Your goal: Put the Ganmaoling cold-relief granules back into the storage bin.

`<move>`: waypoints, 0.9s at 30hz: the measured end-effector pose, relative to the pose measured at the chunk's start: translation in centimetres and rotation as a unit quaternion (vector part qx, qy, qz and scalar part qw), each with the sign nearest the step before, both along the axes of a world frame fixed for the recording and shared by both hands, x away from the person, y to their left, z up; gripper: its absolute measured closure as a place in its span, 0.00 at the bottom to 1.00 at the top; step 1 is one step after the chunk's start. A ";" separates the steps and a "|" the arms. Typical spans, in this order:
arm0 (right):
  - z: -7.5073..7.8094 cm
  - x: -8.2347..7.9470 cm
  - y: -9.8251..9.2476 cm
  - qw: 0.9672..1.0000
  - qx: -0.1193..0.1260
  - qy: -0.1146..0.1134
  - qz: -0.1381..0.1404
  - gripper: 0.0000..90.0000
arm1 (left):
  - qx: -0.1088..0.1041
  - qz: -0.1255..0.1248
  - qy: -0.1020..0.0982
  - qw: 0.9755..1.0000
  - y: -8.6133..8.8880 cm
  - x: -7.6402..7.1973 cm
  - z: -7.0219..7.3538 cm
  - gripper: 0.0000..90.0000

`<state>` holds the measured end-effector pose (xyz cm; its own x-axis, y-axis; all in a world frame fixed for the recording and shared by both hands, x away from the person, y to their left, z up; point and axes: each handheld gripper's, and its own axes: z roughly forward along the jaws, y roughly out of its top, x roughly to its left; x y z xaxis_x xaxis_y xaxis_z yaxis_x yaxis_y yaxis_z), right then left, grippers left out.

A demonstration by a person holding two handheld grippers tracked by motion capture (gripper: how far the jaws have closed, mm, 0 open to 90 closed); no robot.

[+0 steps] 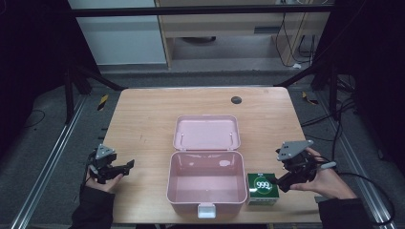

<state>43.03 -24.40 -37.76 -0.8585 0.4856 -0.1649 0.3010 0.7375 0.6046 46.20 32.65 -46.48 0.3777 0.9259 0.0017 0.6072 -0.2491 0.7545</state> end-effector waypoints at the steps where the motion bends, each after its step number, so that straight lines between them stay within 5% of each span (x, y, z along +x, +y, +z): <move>1: -0.1 0.0 0.2 1.000 -0.011 0.005 0.008 0.07 | 0.000 -0.001 0.000 1.000 0.0 0.0 0.0 0.23; 11: -0.5 -0.2 1.0 0.998 -0.039 0.027 0.041 0.05 | 0.003 -0.003 0.000 1.000 -0.1 0.0 0.0 0.23; 27: -1.8 -0.2 2.5 0.991 -0.080 0.067 0.087 0.03 | 0.004 -0.005 0.000 1.000 -0.2 0.1 0.0 0.22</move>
